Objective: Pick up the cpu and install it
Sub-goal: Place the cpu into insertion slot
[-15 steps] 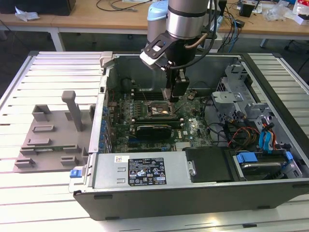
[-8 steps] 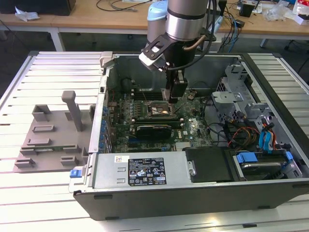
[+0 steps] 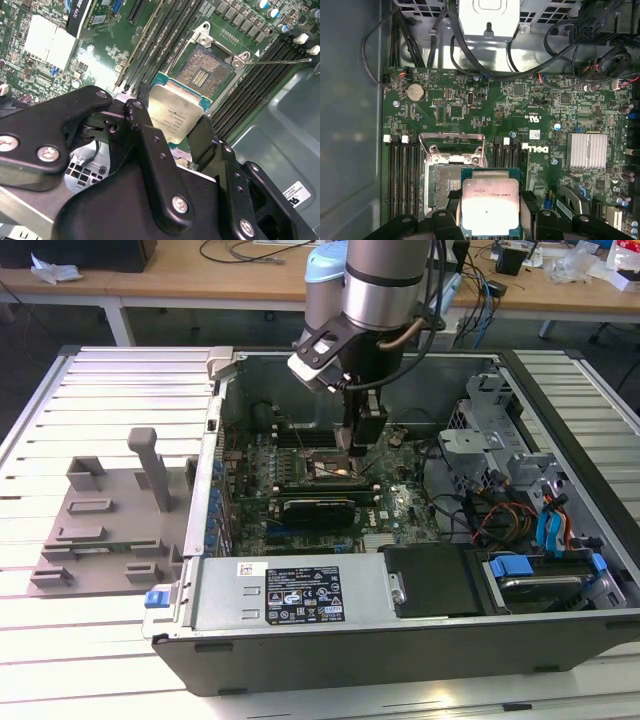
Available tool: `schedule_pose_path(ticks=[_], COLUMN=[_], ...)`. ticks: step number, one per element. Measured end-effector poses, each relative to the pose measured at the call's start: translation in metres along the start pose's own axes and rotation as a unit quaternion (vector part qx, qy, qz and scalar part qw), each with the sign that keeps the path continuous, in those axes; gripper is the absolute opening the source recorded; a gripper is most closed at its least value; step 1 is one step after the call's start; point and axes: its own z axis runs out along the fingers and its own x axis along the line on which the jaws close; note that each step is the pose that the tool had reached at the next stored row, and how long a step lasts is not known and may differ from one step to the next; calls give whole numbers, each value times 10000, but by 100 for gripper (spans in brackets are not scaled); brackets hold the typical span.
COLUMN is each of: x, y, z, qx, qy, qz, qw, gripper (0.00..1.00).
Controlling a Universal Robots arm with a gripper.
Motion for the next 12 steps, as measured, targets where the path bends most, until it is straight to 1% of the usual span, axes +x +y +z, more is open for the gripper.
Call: schedule_pose_path(ticks=[5, 12], x=[23, 32], y=[2, 3], z=[34, 75], qx=[0, 0], qy=[0, 0], qz=[-1, -1], qw=[10000, 10000], gripper=[55, 55])
